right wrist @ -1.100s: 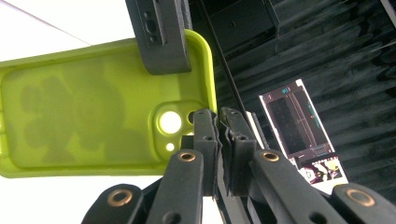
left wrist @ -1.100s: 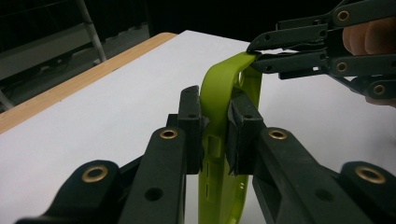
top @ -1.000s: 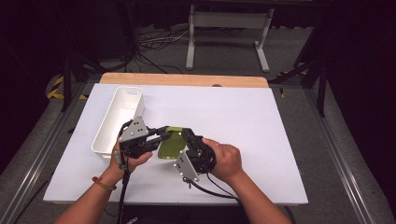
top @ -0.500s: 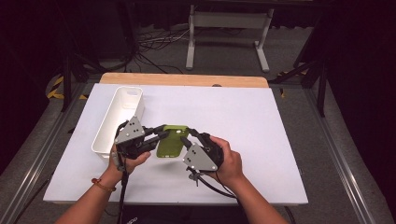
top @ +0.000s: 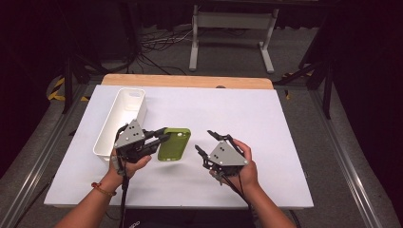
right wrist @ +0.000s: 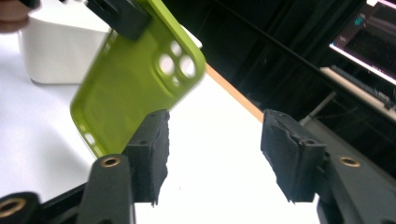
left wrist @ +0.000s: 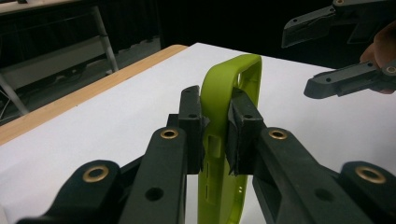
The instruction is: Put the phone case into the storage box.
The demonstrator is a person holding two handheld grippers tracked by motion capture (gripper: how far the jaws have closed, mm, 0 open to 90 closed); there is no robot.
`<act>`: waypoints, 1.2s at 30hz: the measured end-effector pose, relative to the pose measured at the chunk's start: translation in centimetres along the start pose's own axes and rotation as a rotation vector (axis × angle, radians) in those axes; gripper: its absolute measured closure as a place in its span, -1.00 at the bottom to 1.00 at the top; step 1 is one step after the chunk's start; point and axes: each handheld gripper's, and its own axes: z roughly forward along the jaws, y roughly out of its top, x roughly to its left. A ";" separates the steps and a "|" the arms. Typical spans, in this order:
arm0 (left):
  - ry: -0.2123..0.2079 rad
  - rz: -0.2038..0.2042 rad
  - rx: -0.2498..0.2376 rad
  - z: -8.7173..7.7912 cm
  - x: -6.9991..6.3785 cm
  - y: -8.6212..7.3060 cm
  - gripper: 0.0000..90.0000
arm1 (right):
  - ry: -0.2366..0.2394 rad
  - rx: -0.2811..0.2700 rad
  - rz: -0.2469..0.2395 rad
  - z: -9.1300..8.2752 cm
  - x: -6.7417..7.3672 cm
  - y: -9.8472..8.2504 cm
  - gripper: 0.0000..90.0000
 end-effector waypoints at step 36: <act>0.029 -0.019 -0.068 -2.1 1.5 0.4 0.75 | -0.057 0.098 0.124 -3.3 -1.8 -8.5 -0.63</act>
